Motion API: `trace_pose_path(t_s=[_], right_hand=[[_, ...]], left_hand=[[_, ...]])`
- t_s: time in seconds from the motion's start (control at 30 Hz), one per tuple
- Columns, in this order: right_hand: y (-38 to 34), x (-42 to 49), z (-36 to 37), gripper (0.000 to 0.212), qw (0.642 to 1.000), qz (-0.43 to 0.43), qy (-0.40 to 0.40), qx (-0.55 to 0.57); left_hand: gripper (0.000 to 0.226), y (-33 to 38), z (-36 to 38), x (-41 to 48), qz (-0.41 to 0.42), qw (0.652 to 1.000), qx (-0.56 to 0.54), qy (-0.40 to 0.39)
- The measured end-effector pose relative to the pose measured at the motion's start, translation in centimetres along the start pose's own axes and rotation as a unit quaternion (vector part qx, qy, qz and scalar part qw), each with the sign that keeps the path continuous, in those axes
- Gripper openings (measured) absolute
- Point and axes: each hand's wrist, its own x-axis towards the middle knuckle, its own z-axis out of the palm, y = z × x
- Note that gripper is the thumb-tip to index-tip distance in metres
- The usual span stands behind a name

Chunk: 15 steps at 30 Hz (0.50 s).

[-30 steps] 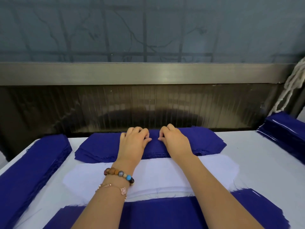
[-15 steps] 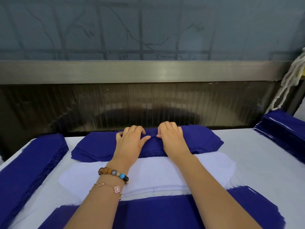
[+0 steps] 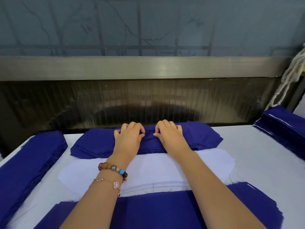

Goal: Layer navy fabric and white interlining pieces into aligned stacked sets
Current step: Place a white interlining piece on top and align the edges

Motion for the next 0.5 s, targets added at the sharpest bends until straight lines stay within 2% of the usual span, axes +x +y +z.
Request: trace_pose_path(t_s=[0.07,0.17,0.23,0.33,0.43,0.5], right_hand=[[-0.1,-0.1,-0.1,0.017,1.0,0.005,0.008,0.018],[-0.2,-0.1,-0.4,0.043,1.0,0.018,0.001,0.014],[-0.2,-0.1,-0.5,0.05,1.0,0.021,0.005,-0.011],[-0.2,-0.4,-0.8,0.039,0.998,0.011,0.022,-0.052],[-0.1,-0.5,-1.3,0.032,0.997,0.014,0.036,-0.067],[0.3,-0.3,-2.0,0.028,0.997,0.005,0.03,-0.078]], left_hand=[[0.01,0.3,-0.2,0.0,-0.008,1.0,-0.001,-0.005],[0.02,0.7,-0.4,-0.1,0.011,1.0,0.028,0.002],[0.027,0.7,-0.8,-0.2,0.033,0.998,0.035,0.029],[0.025,0.6,-1.7,0.0,0.056,0.995,0.054,0.057],[0.011,0.5,-2.9,0.3,0.057,0.998,0.038,0.015],[0.016,-0.1,-3.9,0.6,0.045,0.998,0.042,-0.025]])
